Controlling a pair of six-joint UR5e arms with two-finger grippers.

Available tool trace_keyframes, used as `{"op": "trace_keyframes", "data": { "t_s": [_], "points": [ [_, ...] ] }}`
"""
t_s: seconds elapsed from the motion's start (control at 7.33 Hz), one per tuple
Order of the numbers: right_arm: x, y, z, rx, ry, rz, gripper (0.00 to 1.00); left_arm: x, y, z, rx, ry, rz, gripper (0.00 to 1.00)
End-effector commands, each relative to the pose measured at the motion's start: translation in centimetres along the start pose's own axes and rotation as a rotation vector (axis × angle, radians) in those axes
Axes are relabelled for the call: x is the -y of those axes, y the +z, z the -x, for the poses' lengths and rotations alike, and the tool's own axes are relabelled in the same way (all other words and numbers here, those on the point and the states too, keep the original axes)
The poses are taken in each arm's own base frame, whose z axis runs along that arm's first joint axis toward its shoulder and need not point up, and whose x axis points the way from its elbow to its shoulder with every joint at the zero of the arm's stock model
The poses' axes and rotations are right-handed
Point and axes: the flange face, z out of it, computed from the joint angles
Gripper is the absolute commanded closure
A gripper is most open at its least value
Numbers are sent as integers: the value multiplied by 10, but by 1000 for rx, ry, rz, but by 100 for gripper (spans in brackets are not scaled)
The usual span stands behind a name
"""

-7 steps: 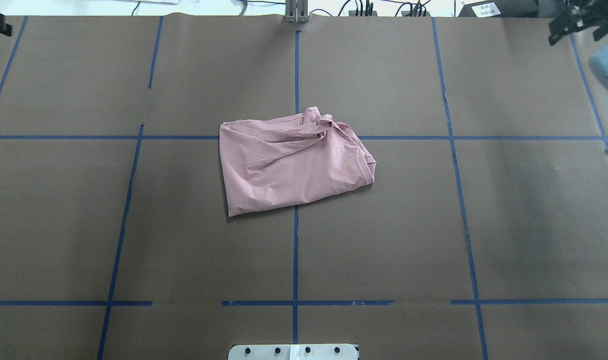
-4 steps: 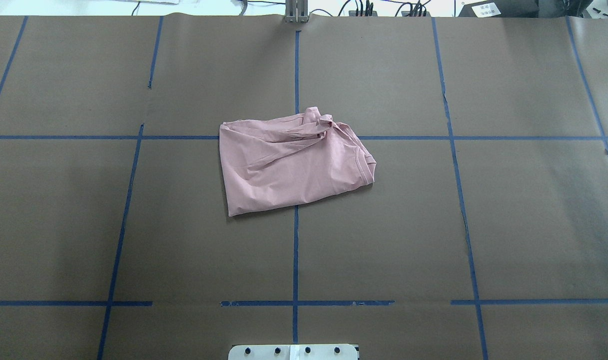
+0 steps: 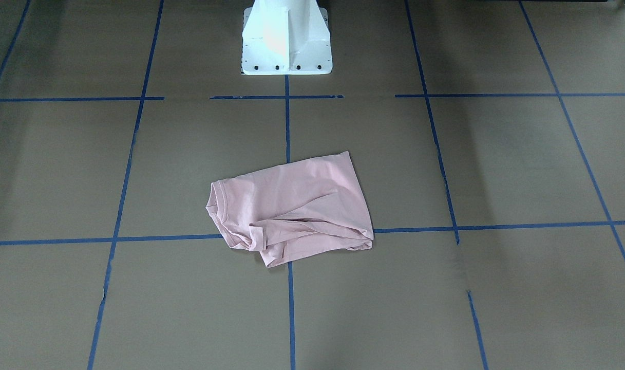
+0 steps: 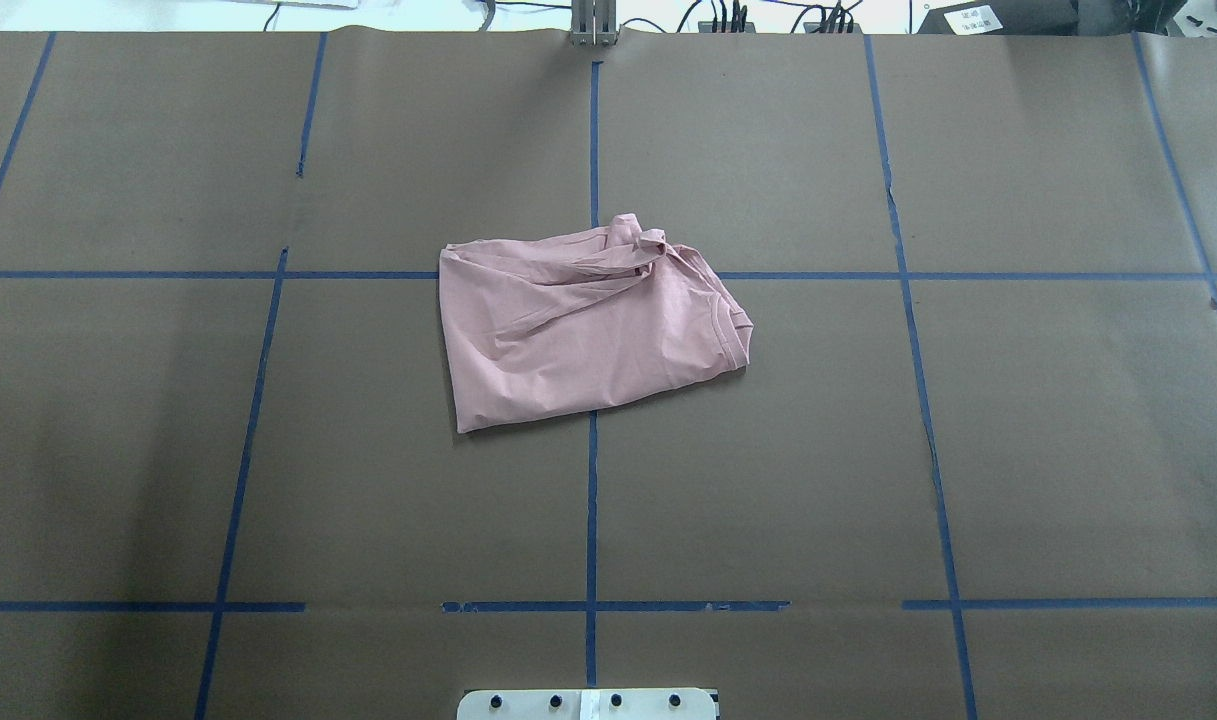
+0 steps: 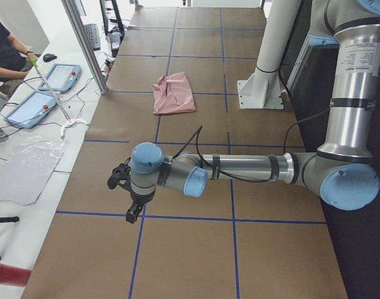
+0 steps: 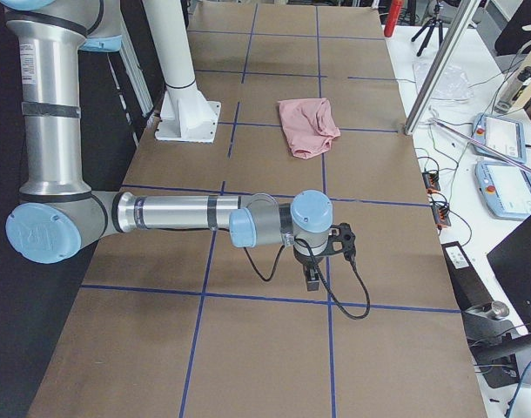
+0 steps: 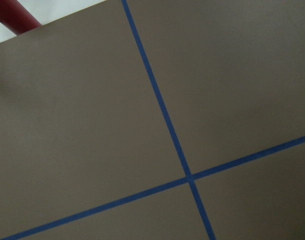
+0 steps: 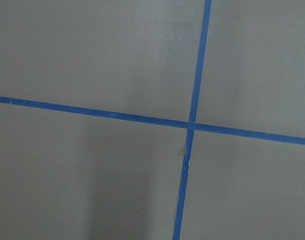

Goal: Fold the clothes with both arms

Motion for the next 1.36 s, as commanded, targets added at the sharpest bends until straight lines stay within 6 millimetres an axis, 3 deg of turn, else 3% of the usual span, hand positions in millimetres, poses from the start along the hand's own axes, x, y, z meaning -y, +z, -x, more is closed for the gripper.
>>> {"op": "trace_keyframes", "data": {
  "t_s": [0.0, 0.41, 0.68, 1.23],
  "points": [
    [-8, 5, -5, 8, 25, 17, 0, -29, 17, 10, 0, -47, 55, 0],
    [-9, 4, -4, 9, 67, 51, 0, -19, -13, -19, -30, -108, 130, 0],
    [-9, 2, -2, 5, 164, 45, 0, -18, -13, -21, -43, -109, 128, 0],
    [-8, -1, 1, -2, 155, 37, 0, -17, -14, -22, -44, -106, 124, 0]
  ]
}}
